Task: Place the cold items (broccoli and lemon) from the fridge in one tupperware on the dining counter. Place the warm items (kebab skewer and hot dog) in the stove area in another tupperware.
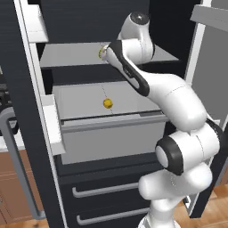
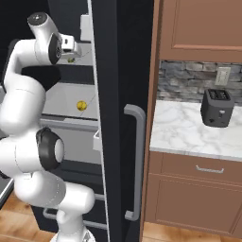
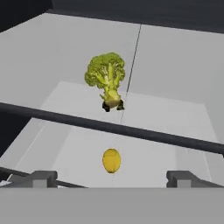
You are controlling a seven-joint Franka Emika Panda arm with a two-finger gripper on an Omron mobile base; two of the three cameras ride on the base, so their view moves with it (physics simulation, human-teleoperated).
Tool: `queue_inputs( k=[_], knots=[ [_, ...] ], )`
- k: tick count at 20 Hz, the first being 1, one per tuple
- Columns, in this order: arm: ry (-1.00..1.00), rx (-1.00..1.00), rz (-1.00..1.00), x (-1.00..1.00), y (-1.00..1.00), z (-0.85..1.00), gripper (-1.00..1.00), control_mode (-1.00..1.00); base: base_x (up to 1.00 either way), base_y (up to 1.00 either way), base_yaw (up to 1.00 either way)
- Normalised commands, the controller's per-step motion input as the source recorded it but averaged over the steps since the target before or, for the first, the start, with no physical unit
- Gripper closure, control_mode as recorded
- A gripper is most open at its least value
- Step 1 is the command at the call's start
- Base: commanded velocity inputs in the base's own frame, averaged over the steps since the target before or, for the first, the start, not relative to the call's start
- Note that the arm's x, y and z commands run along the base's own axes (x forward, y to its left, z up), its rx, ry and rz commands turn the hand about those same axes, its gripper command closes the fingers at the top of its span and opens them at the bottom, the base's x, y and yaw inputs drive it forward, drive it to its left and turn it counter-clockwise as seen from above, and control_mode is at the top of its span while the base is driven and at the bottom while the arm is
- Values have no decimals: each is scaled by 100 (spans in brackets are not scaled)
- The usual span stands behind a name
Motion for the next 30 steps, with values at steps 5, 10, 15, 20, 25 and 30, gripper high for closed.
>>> queue_inputs(
  k=[5,10,15,20,25,30],
  knots=[
    [2,-5,0,66,47,-2,-100,-100,0,0,0],
    [15,0,0,80,-1,-19,-100,-100,0,0,0],
    [4,0,1,46,0,-7,-100,-100,0,0,0],
    [5,0,0,19,0,-21,-100,-100,0,0,0],
    [8,0,0,10,0,-35,-100,-100,0,0,0],
    [4,0,0,0,0,-13,-100,-100,0,0,0]
  ],
)
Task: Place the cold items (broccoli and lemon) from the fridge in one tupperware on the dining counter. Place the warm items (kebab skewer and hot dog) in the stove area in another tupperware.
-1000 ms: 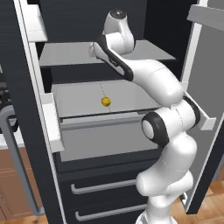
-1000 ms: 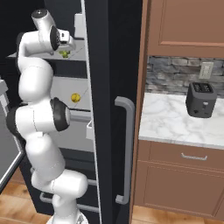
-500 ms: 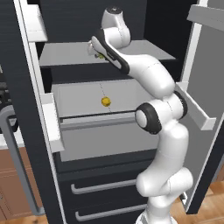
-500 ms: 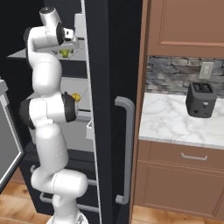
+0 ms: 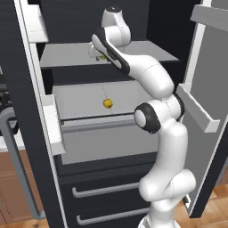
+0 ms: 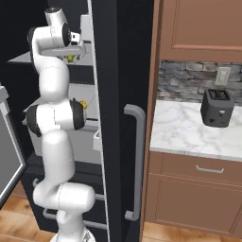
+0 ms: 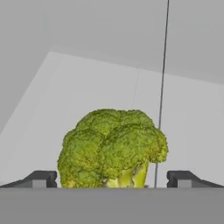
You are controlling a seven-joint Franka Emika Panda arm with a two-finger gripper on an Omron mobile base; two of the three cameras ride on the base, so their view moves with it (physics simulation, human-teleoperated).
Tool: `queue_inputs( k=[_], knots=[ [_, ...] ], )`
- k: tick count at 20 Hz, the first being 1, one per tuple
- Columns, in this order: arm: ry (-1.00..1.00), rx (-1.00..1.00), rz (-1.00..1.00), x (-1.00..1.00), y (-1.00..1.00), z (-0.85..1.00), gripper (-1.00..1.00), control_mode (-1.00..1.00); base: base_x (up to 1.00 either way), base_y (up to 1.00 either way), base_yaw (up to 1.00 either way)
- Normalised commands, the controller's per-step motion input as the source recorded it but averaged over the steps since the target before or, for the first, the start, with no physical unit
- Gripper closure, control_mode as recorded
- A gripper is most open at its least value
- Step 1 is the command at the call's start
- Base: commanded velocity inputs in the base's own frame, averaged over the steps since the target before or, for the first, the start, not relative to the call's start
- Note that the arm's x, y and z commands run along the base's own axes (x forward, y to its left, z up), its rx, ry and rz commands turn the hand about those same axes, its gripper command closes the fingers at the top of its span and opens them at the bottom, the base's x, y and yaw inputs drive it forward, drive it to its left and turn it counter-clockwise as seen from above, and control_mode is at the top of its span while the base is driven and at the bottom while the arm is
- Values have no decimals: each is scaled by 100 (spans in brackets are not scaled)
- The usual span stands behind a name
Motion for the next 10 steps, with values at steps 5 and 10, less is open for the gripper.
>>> queue_inputs(
  k=[5,10],
  knots=[
    [1,0,0,-7,0,-9,100,-100,0,0,0],
    [0,0,-6,-54,0,-7,100,-100,0,0,0]
  ],
)
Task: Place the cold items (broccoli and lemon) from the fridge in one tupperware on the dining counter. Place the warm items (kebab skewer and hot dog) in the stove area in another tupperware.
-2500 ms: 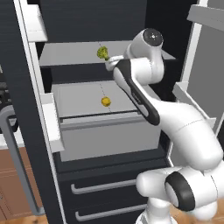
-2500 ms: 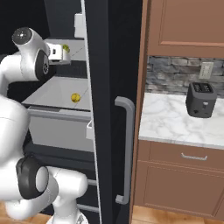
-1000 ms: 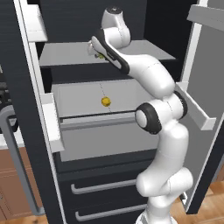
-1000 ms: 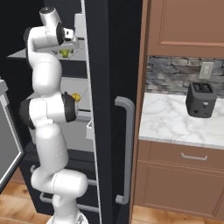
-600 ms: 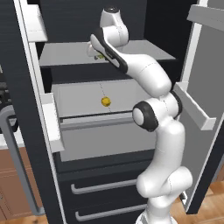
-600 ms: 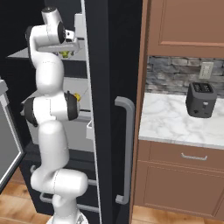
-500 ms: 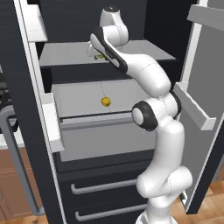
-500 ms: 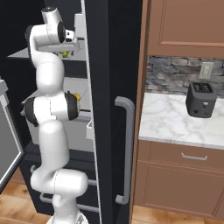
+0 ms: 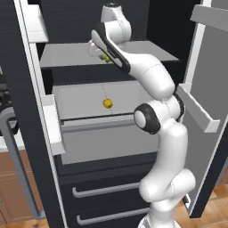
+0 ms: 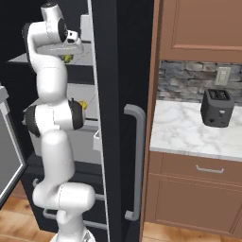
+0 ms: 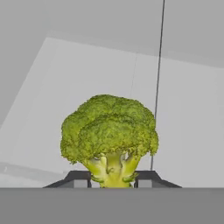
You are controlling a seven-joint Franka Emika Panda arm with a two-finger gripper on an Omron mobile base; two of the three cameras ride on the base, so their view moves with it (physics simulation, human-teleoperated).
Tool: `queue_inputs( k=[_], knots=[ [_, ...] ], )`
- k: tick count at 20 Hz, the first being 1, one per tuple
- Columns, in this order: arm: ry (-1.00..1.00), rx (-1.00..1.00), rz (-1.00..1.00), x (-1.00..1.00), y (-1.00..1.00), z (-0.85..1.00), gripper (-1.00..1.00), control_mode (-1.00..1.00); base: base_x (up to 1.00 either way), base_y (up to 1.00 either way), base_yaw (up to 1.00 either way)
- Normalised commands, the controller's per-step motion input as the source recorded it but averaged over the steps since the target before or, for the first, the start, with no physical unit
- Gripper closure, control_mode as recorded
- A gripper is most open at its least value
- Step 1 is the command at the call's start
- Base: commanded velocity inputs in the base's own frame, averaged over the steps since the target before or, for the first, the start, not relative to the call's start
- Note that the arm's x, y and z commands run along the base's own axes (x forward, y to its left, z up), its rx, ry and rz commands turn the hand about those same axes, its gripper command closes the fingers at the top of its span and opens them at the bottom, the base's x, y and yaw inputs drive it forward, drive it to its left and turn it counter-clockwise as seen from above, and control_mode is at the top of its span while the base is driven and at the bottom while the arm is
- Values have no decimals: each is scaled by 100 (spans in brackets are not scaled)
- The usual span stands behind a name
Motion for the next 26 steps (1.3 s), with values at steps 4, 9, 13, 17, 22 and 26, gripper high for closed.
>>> queue_inputs(
  k=[4,9,13,17,22,26],
  knots=[
    [-5,5,-10,-55,-5,-44,100,-100,0,0,0],
    [-39,13,-7,-10,0,-50,100,-100,0,0,0],
    [-57,5,0,-11,0,0,100,-100,0,0,0],
    [-43,0,0,-21,0,0,100,-100,0,0,0],
    [-28,0,-4,-50,0,11,100,-100,0,0,0],
    [-19,1,-5,-95,-15,29,100,-100,0,0,0]
  ],
)
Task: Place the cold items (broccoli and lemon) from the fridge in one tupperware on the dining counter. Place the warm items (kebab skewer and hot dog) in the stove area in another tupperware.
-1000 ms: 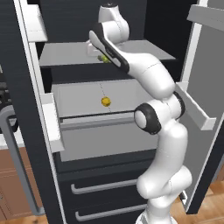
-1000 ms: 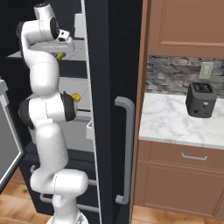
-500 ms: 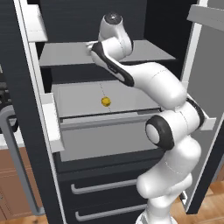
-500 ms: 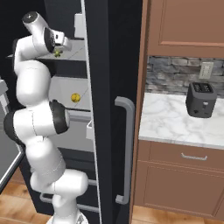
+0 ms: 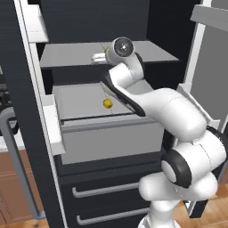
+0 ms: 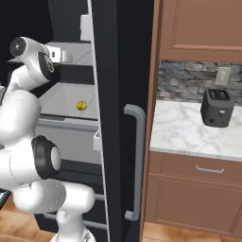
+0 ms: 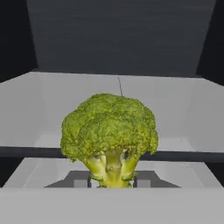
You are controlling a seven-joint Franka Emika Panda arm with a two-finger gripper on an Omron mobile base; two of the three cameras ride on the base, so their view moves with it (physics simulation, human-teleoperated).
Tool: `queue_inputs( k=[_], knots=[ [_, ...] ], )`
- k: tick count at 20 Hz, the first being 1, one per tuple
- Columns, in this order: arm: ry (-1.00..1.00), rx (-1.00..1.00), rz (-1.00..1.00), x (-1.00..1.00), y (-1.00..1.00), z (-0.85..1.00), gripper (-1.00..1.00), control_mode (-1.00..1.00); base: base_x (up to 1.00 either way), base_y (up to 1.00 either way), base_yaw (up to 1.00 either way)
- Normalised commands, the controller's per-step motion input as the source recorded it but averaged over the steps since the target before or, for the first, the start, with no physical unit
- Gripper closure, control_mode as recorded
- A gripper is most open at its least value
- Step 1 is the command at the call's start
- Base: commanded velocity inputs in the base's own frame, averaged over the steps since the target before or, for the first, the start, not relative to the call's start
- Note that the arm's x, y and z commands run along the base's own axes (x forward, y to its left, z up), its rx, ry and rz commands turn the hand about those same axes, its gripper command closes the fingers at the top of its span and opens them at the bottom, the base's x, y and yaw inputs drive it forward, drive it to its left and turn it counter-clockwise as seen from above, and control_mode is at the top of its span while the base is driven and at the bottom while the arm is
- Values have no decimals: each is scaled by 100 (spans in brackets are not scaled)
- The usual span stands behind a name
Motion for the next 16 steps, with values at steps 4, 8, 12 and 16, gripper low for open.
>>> queue_inputs(
  k=[4,8,12,16],
  knots=[
    [1,0,-12,-100,-16,26,100,-100,0,0,0],
    [22,1,-16,-100,-40,18,100,-100,0,0,0],
    [28,4,-13,-100,-36,12,100,-100,0,0,0],
    [19,3,-8,-100,-49,-22,100,-100,0,0,0]
  ],
)
